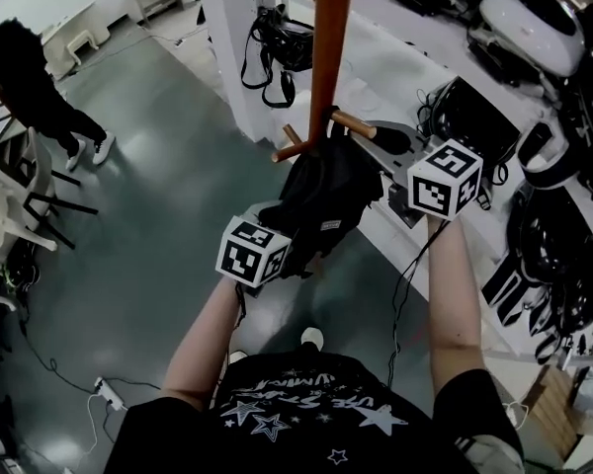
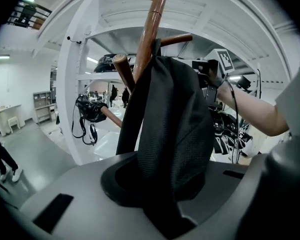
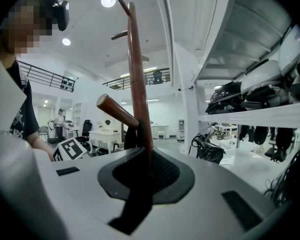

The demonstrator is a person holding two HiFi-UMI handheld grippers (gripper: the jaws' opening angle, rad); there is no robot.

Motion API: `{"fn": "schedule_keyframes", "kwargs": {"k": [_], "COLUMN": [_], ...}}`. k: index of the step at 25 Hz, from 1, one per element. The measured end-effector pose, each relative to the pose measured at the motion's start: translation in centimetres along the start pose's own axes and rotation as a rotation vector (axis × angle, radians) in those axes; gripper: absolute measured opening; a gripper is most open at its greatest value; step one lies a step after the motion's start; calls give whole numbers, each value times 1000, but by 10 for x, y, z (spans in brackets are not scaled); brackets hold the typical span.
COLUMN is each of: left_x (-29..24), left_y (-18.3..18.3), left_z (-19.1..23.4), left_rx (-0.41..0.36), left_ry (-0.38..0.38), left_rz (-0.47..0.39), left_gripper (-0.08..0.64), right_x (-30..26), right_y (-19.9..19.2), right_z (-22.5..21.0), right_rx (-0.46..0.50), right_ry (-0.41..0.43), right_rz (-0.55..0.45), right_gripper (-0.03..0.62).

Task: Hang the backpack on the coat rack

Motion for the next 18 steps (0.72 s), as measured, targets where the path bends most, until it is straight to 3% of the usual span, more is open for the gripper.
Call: {"fn": "schedule_keyframes", "kwargs": {"k": [8, 14, 18], "left_x": [-3, 7, 27], "left_y": [-11, -12, -15], "left_z": [-6, -9, 1], "left_rx": [-108, -171, -194], "left_ry": [-48, -123, -134], "left_rz": [47, 42, 26], "left_gripper": [164, 282, 304], "right_x": [44, 63, 64], "right_y": [9, 10, 8], "right_z": [18, 55, 89], "right_rx": [7, -26, -47], "right_ry": [-188, -299, -352], "right_rz": [-13, -17, -13], "right_gripper": [51, 51, 52]}}
Point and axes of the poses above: the fingertips, and each gripper's own axes: x backward along the fingers, z to its left, y out of its top, the point moved 2 cm from there along x, backward along the fingers, and after that the axes turned 11 degrees about x, right-handed, at the moved point
